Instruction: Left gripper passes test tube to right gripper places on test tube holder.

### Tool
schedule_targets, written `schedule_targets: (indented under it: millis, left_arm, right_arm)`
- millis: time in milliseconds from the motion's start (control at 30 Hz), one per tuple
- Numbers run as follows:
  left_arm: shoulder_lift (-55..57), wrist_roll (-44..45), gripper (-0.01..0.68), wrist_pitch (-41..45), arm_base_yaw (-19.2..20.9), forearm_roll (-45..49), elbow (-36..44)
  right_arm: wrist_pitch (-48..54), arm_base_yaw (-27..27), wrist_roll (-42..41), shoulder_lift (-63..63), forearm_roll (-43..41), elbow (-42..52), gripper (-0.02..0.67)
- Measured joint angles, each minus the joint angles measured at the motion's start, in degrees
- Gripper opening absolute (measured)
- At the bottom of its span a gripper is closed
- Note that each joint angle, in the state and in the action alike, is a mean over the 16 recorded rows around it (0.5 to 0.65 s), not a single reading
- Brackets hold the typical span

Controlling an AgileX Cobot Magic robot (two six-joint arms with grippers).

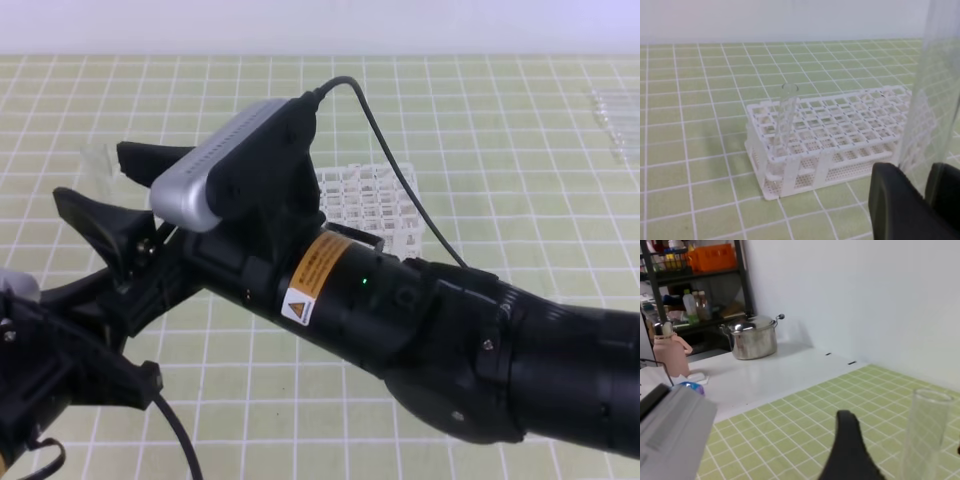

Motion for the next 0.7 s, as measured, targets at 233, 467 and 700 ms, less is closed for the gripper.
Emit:
schedule_targets:
  millis: [233, 467, 700]
  left_arm:
    - [0.0, 0.0, 0.046, -0.6, 0.0, 0.6, -0.1]
    - [-0.1, 0.0, 0.028, -1.0, 0.0, 1.1, -0.1]
    - [-0.1, 0.0, 0.034, -1.0, 0.0, 0.8, -0.1]
  right_arm:
    - [-0.2, 0.0, 0.0, 1.5, 1.1, -0.5, 0.416]
    - [-0.4, -0.2, 0.0, 3.1, 1.5, -1.3, 0.414]
    - [-1.1, -0.4, 0.2, 4.1, 1.6, -1.9, 0.382]
